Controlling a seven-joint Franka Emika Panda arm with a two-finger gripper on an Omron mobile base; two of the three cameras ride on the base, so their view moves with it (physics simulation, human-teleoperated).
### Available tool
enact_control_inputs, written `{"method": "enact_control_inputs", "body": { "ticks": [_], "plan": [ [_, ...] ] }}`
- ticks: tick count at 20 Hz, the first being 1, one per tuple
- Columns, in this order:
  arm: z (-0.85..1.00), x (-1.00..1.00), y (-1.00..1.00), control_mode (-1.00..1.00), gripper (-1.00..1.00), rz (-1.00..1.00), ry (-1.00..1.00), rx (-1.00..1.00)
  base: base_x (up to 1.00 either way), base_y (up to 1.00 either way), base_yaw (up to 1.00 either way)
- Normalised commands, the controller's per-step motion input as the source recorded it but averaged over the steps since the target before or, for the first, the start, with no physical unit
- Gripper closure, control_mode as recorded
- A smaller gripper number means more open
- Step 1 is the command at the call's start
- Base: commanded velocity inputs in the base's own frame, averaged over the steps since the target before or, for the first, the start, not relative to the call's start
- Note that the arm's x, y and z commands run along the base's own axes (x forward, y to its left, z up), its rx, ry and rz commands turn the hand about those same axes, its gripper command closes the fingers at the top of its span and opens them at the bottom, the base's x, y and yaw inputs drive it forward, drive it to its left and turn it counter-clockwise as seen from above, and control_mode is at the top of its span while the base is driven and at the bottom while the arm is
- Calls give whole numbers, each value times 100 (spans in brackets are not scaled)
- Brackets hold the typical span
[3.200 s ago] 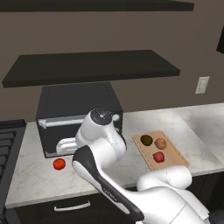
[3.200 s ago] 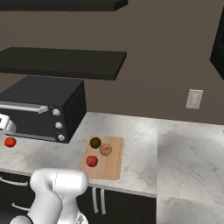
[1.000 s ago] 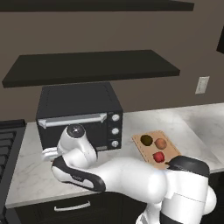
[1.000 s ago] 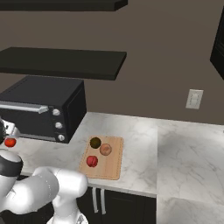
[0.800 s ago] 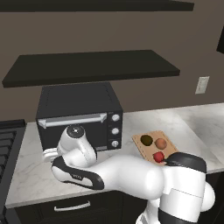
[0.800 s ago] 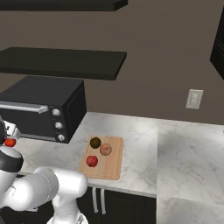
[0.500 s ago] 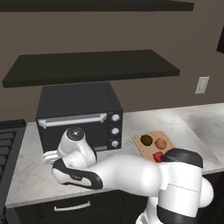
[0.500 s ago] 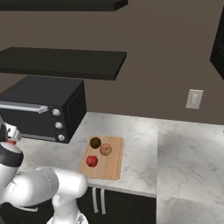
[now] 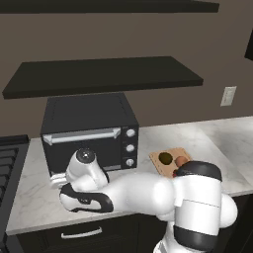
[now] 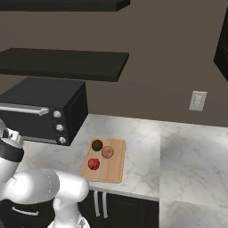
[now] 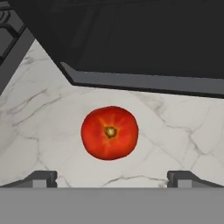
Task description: Place the avocado, onion, tomato, and bell pepper on the cutting board.
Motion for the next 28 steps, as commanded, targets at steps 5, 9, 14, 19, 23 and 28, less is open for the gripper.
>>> {"method": "enact_control_inputs", "body": {
  "ticks": [5,9,14,19,23,28],
  "plan": [
    [-8,19,0,-100,-100,0,0,0,0,0,0],
    [-12,21,7,-100,-100,0,1,0,0,0,0],
    [-25,11,14,-100,-100,0,3,0,0,0,0],
    [-26,9,16,-100,-100,0,4,0,0,0,0],
    [-6,9,10,-100,100,0,0,0,0,0,0],
    [-1,2,9,-100,100,0,0,0,0,0,0]
  ]
}}
